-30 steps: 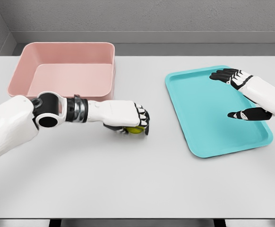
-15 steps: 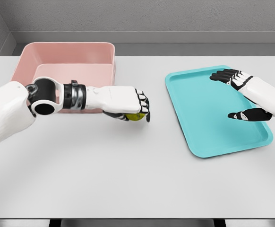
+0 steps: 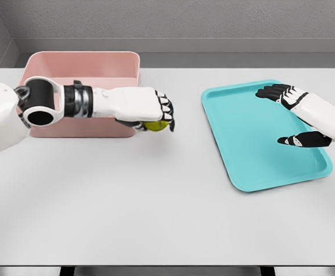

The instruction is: Put the tennis from the blue tray into the pink basket with both arms

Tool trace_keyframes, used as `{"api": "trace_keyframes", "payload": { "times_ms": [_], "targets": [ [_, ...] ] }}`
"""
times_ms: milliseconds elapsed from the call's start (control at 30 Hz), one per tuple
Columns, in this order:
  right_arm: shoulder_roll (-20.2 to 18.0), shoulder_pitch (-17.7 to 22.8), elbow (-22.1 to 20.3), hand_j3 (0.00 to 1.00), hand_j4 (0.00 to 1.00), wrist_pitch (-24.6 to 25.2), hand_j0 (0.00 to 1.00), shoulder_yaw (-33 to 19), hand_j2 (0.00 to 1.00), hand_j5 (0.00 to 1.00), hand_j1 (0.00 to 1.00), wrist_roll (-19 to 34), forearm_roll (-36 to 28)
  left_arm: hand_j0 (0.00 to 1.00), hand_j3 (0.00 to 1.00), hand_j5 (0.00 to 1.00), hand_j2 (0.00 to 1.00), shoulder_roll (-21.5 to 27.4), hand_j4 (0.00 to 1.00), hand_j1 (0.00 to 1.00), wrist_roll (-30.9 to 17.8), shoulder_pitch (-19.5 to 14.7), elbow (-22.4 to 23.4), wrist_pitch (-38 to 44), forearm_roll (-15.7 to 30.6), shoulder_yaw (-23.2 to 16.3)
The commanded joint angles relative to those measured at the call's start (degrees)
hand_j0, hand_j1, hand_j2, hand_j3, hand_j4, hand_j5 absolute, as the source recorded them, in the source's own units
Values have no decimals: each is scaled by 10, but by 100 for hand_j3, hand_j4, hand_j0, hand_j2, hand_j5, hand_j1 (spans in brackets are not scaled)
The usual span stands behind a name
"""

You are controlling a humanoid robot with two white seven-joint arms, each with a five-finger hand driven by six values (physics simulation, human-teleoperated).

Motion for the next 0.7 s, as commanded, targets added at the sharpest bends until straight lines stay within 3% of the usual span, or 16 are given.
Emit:
{"api": "trace_keyframes", "payload": {
  "times_ms": [0, 367, 500, 533, 567, 600, 667],
  "targets": [
    [-1, 0, 0, 100, 100, 1, 100, 0, 100, 100, 100, 0, -4, 64, 64, 64, 64, 15, 64, 64, 0, -3, 0, 1, 9, 2],
    [0, 0, 0, 100, 100, 1, 100, 0, 100, 100, 100, 0, -3, 65, 65, 65, 65, 57, 65, 65, 0, -33, 10, 1, 32, 12],
    [1, -1, -1, 100, 100, 1, 100, 0, 100, 100, 100, 0, -4, 65, 65, 65, 65, 76, 65, 65, 0, -33, 89, 1, 55, 40],
    [1, -1, -1, 100, 100, 1, 100, 0, 100, 100, 100, 0, -4, 65, 65, 65, 65, 76, 65, 65, 0, -33, 89, 1, 55, 40],
    [1, -1, -1, 100, 100, 1, 100, 0, 100, 100, 100, 0, -4, 65, 65, 65, 65, 80, 65, 65, 1, -33, 141, 1, 55, 55],
    [1, 0, -1, 100, 100, 1, 100, 0, 100, 100, 100, 0, -4, 65, 65, 65, 65, 81, 65, 65, 1, -33, 161, 1, 56, 60],
    [1, -1, -1, 100, 100, 1, 100, 0, 100, 100, 100, 0, -4, 67, 67, 67, 67, 80, 67, 67, 1, -33, 177, 1, 56, 62]
  ]
}}
